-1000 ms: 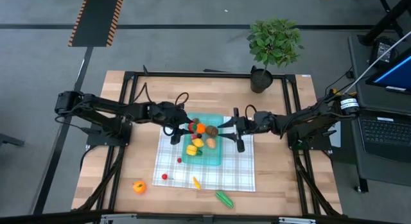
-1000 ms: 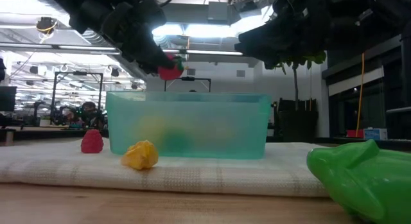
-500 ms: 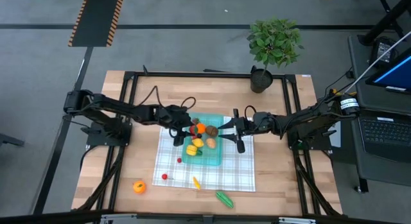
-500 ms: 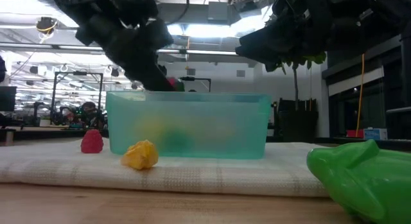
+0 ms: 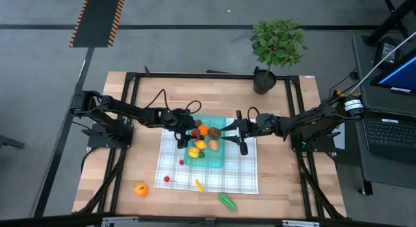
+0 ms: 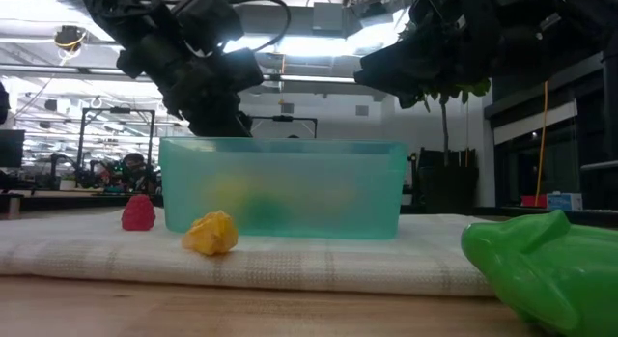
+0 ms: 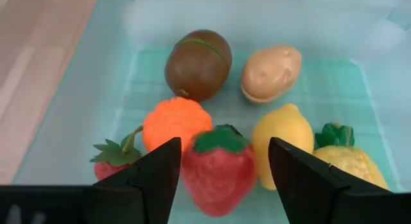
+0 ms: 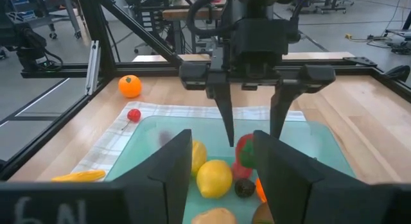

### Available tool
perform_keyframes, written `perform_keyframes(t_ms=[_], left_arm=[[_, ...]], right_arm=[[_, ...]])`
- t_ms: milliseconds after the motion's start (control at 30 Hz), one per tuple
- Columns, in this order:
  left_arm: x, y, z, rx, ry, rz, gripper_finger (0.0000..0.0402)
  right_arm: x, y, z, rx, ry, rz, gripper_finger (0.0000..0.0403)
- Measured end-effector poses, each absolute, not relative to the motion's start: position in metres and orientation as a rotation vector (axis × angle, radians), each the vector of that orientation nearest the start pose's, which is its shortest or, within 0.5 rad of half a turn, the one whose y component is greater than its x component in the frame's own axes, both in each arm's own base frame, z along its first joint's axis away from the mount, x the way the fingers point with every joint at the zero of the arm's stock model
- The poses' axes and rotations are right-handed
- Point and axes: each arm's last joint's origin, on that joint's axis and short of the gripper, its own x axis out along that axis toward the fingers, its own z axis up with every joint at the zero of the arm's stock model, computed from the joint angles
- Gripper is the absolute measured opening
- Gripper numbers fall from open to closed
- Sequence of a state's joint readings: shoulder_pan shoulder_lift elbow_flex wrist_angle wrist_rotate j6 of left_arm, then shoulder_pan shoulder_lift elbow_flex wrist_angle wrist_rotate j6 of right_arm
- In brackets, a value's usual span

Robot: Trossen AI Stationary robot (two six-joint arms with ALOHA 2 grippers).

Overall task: Pick and placing Produce into tupperware
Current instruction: Put the red strawberry into the blue bin, then put the red raspberry into the blue bin

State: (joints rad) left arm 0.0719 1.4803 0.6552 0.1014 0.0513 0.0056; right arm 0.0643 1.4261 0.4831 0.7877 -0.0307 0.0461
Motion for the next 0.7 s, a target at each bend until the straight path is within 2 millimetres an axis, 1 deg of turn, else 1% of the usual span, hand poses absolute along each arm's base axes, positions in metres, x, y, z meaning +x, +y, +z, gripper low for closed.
perform_keyframes(t_ms=[300, 433, 533, 633, 700], left_arm=[[0.279, 0.019, 0.165, -0.023, 0.704, 0.042, 0.0229], [0.275, 0.019, 0.179, 0.002, 0.647, 0.036, 0.0230], [0.270, 0.017, 0.195, 0.010, 0.591, 0.031, 0.0231], [0.263, 0.011, 0.208, 0.019, 0.545, 0.012, 0.0231], [0.258, 0.004, 0.213, 0.039, 0.510, -0.015, 0.0231]], right_arm=[[0.269, 0.018, 0.187, 0.046, 0.158, 0.091, 0.0166], [0.269, 0.018, 0.187, 0.049, 0.158, 0.091, 0.0166], [0.269, 0.020, 0.187, 0.070, 0.161, 0.119, 0.0166], [0.268, 0.026, 0.186, 0.107, 0.174, 0.175, 0.0166], [0.267, 0.033, 0.186, 0.123, 0.179, 0.207, 0.0166]])
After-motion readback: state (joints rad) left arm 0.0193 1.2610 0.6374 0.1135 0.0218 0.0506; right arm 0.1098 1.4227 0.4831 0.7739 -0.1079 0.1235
